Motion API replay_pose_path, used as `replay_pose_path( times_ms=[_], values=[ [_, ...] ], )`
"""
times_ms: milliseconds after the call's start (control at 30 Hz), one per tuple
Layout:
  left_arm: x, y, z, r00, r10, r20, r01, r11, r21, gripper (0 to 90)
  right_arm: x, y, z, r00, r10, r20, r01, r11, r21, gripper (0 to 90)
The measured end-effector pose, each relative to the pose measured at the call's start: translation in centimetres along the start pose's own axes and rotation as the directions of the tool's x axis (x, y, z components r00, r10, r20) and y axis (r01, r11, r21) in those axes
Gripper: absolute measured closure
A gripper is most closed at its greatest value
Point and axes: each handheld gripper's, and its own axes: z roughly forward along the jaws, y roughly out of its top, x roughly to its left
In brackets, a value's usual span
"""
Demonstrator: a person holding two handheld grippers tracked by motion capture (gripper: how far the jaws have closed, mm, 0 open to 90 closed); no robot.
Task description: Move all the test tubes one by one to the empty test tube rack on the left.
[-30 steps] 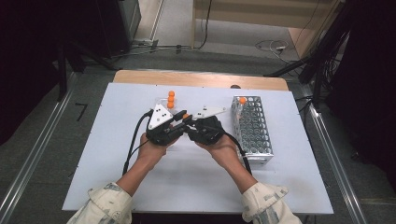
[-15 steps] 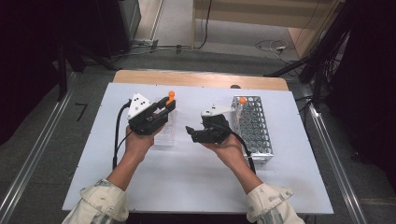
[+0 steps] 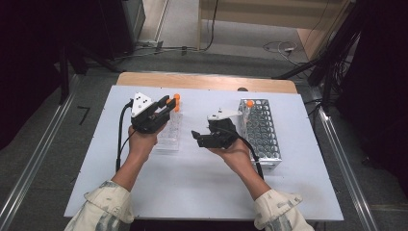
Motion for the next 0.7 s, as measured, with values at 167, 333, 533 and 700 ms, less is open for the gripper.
replay_pose_path(
  times_ms=[167,333,533,700],
  values=[
    [-0.1,-0.2,0.5,1.0,0.005,-0.006,-0.005,0.9999,0.014,69.7,-0.1,0.0,0.0,1.0,0.003,0.002,-0.003,1.0,-0.003,25.0],
    [-0.1,-0.5,0.8,0.9998,0.013,-0.013,-0.012,0.9994,0.032,69.7,-0.1,-0.1,0.0,1.0,0.001,0.002,-0.001,1.0,0.0,25.0],
    [-0.2,-1.0,1.3,0.9995,0.024,-0.021,-0.022,0.9978,0.063,69.6,-0.1,-0.1,-0.1,1.0,0.002,0.003,-0.002,1.0,-0.001,25.1],
    [-0.2,-1.7,1.7,0.9991,0.024,-0.034,-0.021,0.9959,0.088,69.6,-0.2,-0.1,-0.2,1.0,0.002,0.003,-0.002,1.0,-0.003,25.2]
  ],
)
